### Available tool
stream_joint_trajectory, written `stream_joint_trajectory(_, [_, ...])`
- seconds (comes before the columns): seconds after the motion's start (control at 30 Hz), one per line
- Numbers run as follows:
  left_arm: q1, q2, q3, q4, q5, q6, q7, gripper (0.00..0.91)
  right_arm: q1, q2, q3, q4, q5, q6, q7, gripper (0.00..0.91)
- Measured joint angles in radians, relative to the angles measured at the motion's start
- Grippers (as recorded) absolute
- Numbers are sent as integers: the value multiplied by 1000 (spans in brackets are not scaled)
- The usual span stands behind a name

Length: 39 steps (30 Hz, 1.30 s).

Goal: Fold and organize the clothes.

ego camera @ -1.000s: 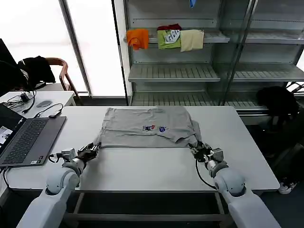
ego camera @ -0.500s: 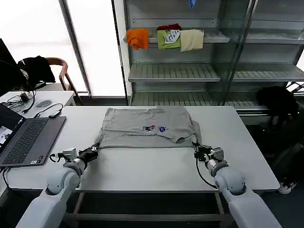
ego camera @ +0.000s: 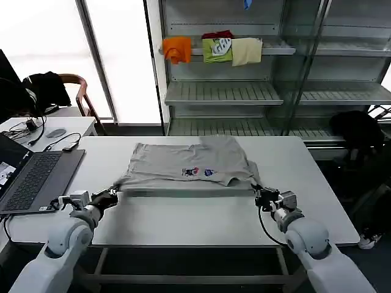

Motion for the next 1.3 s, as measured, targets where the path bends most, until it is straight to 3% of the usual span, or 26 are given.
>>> stream_joint_trajectory(0.33, [225,-23,-46,-188,12,-15,-132,0,-219,-45,83,169,40,15,78,0])
stream_joint_trajectory(0.67, [400,-59,-57,-338,53,-46,-279,20,-399,-50,137,250,44,68,117,0])
stream_joint_trajectory(0.7, [411,-63,-57,-348,58,-47,-291,81,-408,-50,139,253,43,71,118,0])
stream_joint_trajectory(0.73, [420,-67,-56,-358,63,-47,-304,645,-416,-49,140,255,42,72,120,0])
stream_joint_trajectory(0.77, [427,-70,-55,-366,68,-47,-315,907,-425,-48,142,257,42,74,122,191])
stream_joint_trajectory(0.8, [436,-74,-54,-373,74,-46,-323,907,-432,-48,144,259,41,75,124,383])
stream_joint_trajectory(0.83, [445,-76,-52,-381,80,-44,-333,907,-439,-49,148,261,40,75,127,907])
stream_joint_trajectory(1.3, [502,-68,-63,-455,181,-66,-385,907,-533,-52,230,337,56,80,171,907])
